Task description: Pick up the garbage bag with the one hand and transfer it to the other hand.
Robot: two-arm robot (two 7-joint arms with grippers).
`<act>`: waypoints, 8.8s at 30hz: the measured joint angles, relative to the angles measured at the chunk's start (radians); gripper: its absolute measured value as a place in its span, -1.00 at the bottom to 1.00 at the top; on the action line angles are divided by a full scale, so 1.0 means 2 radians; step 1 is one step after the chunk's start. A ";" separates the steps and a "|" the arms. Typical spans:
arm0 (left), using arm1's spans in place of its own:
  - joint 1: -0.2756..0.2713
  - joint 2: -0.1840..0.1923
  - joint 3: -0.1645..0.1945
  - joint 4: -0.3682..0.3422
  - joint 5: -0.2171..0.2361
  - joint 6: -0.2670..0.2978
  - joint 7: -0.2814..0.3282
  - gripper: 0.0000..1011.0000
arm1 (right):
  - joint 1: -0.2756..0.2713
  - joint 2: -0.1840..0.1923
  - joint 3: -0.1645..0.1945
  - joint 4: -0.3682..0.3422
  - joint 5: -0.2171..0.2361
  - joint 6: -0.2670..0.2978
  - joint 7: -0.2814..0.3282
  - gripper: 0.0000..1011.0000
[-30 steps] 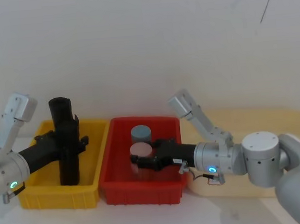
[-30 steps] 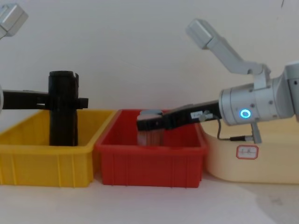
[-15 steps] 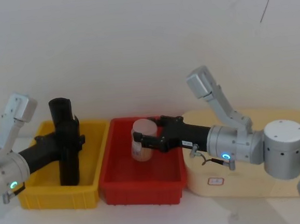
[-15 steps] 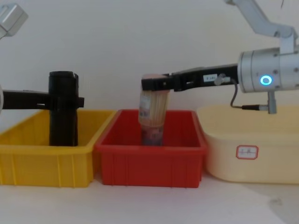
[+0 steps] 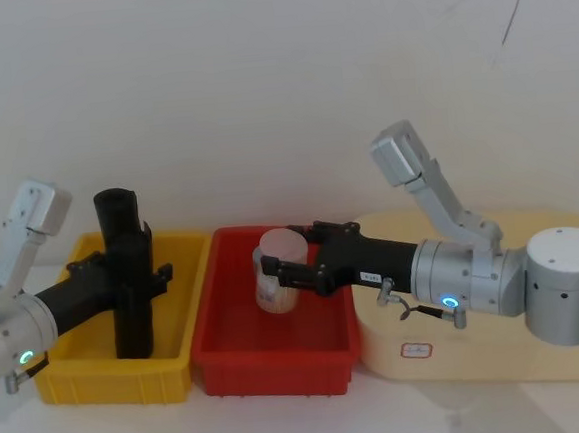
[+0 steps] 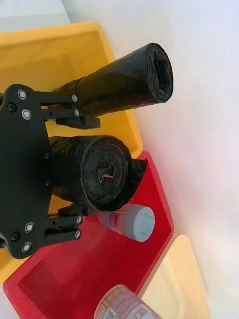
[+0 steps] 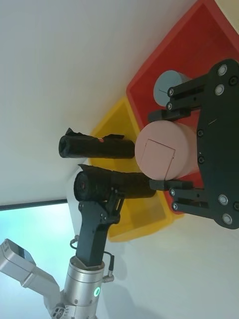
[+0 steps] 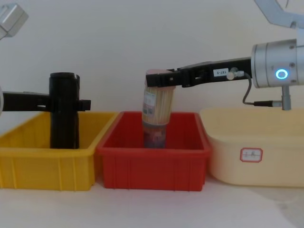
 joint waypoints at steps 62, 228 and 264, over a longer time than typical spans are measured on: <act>0.000 0.000 0.000 0.000 0.000 0.000 0.000 -0.14 | -0.030 0.051 0.042 -0.044 -0.029 -0.002 -0.140 0.29; -0.174 -0.079 0.040 0.256 -0.158 -0.210 -0.365 -0.14 | -0.106 0.100 0.087 -0.125 -0.054 -0.064 -0.073 0.98; -0.225 -0.111 0.062 0.335 -0.152 -0.223 -0.409 -0.14 | -0.065 0.078 0.046 -0.107 -0.021 -0.033 -0.009 0.98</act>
